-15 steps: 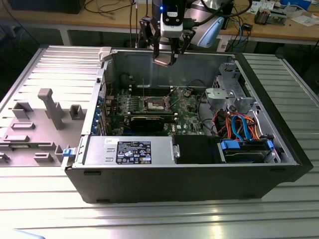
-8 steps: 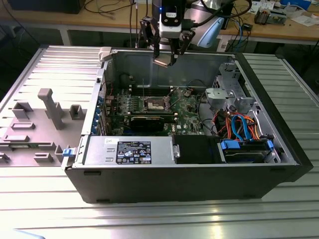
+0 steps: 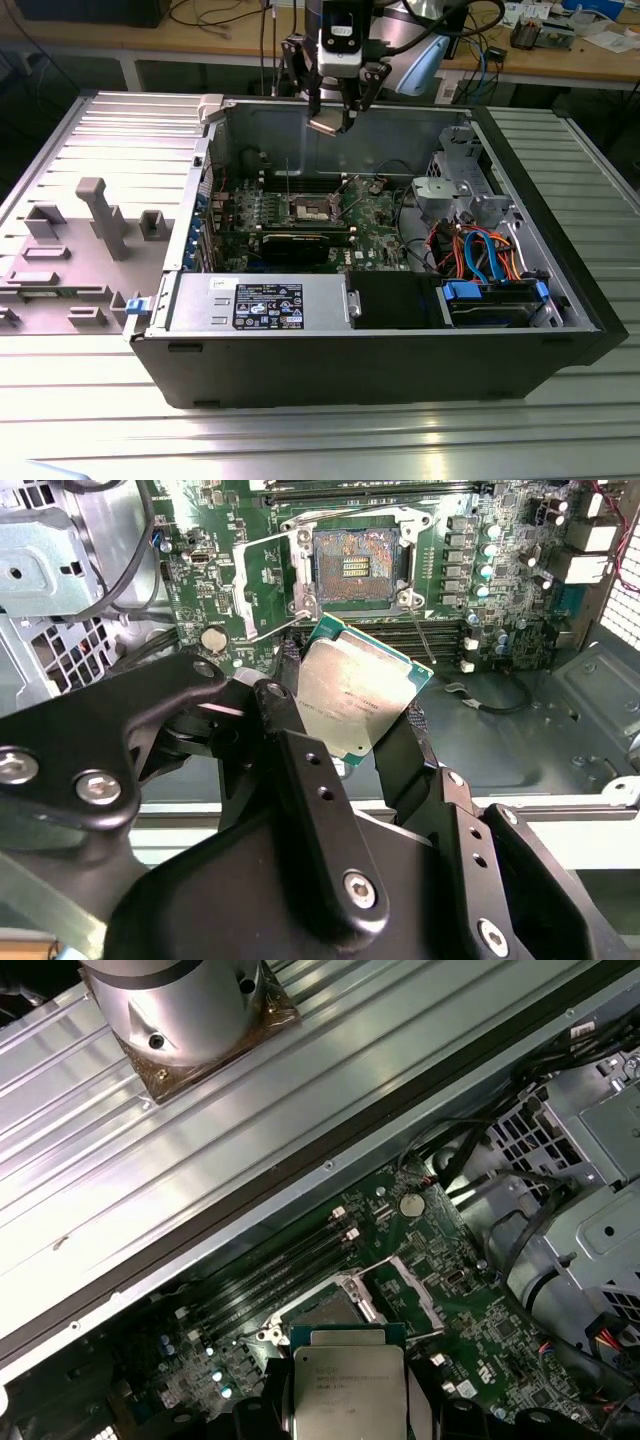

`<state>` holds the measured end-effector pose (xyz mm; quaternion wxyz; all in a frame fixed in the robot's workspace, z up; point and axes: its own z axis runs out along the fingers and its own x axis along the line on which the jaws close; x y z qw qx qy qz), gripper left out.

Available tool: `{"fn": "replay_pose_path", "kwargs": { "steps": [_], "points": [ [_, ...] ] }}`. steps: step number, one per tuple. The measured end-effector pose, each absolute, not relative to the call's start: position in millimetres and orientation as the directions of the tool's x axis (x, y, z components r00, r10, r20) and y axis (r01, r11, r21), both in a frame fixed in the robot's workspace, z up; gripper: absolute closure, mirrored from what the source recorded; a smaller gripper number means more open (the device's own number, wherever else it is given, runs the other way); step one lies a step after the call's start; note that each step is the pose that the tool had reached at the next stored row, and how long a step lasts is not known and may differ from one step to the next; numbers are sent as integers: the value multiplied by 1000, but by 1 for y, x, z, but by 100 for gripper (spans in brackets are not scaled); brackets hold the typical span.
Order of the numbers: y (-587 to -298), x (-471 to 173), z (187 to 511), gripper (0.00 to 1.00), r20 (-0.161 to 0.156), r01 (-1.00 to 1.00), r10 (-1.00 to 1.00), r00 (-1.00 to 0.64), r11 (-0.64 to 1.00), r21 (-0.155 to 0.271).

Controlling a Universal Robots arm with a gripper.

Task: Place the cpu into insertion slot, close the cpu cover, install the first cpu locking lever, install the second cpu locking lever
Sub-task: 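Place the cpu into insertion slot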

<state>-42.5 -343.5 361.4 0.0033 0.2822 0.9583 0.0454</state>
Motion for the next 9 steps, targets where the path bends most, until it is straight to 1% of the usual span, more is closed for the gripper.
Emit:
{"fn": "replay_pose_path", "kwargs": {
  "steps": [9],
  "points": [
    [-344, -43, 359, 45, 19, 618, 619, -785, 781, 89]
  ]
}}
